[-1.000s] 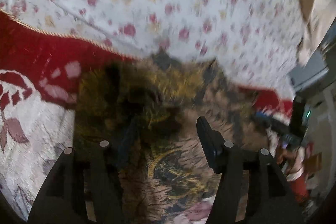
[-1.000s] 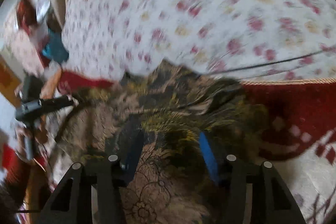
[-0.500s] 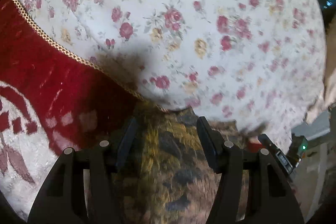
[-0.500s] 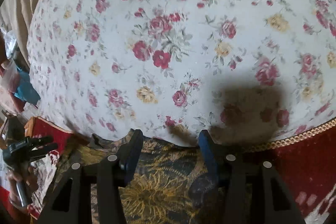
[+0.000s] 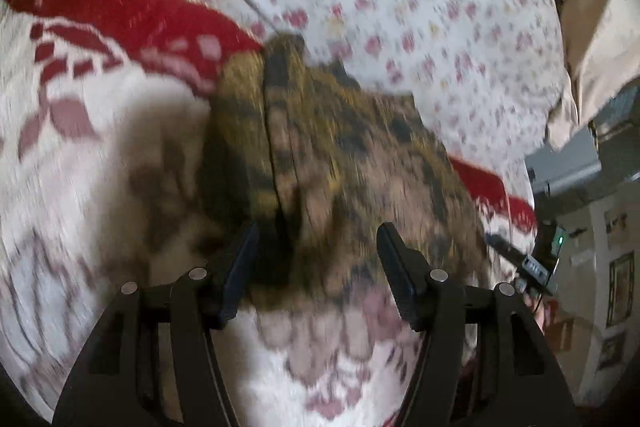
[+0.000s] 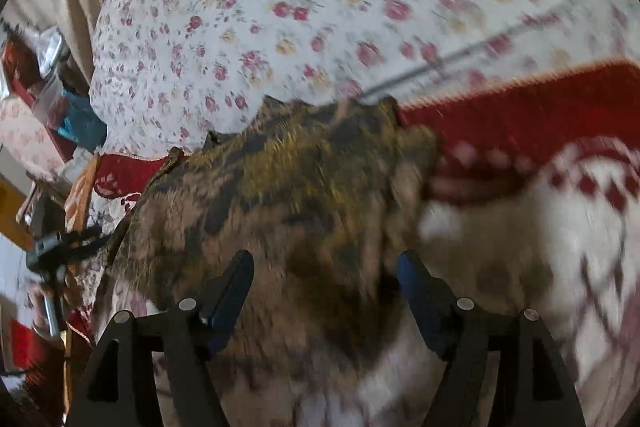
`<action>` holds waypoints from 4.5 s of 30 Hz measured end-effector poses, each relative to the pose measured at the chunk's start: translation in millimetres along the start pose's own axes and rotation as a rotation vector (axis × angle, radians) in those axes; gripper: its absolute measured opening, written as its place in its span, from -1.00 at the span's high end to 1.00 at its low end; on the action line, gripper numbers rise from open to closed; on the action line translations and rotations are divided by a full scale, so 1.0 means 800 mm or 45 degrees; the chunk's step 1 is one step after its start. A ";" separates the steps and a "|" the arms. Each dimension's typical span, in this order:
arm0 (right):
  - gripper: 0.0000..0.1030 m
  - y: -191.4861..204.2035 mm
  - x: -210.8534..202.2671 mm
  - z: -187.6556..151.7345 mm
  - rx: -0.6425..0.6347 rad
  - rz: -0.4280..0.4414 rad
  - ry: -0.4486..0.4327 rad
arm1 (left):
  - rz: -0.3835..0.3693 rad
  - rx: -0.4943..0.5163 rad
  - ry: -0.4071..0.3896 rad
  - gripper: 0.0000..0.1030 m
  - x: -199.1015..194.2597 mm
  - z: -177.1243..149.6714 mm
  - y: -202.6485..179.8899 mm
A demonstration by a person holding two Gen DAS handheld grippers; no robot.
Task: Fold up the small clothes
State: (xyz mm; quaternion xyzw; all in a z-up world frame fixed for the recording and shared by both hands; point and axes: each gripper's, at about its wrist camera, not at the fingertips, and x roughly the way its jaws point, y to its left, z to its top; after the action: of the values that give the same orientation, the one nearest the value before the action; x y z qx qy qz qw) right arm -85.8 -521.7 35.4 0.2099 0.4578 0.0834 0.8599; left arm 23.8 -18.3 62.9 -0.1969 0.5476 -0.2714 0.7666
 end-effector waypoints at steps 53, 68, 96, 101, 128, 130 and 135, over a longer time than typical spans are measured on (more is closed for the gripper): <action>-0.35 0.397 0.269 0.095 -0.740 0.128 0.206 | 0.124 -0.013 -0.332 -0.17 0.006 -0.050 0.040; -0.58 0.010 -0.026 -0.027 -0.008 -0.220 0.012 | 0.105 0.145 -0.300 -0.17 0.023 -0.057 0.009; 0.89 0.021 -0.019 -0.043 -0.116 -0.115 -0.038 | 0.070 -0.033 -0.317 0.94 -0.049 -0.061 0.051; -0.58 0.008 -0.029 -0.028 0.046 -0.086 -0.143 | 0.069 0.039 -0.337 -0.14 -0.042 -0.052 0.018; -0.43 0.017 0.092 0.090 -0.019 -0.183 -0.053 | 0.034 -0.041 -0.245 0.73 0.022 -0.050 0.043; -0.10 0.017 0.127 0.098 -0.046 -0.235 0.024 | 0.027 -0.036 -0.247 0.73 0.022 -0.050 0.044; 0.87 0.022 0.132 0.099 -0.162 -0.346 -0.014 | -0.011 -0.049 -0.249 0.73 0.023 -0.050 0.049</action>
State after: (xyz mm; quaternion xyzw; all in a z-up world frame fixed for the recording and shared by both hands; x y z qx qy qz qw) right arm 40.1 -493.3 3.1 0.0916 0.4712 -0.0059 0.8772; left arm -1.4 0.6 13.1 -0.2394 0.4742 -0.2435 0.8115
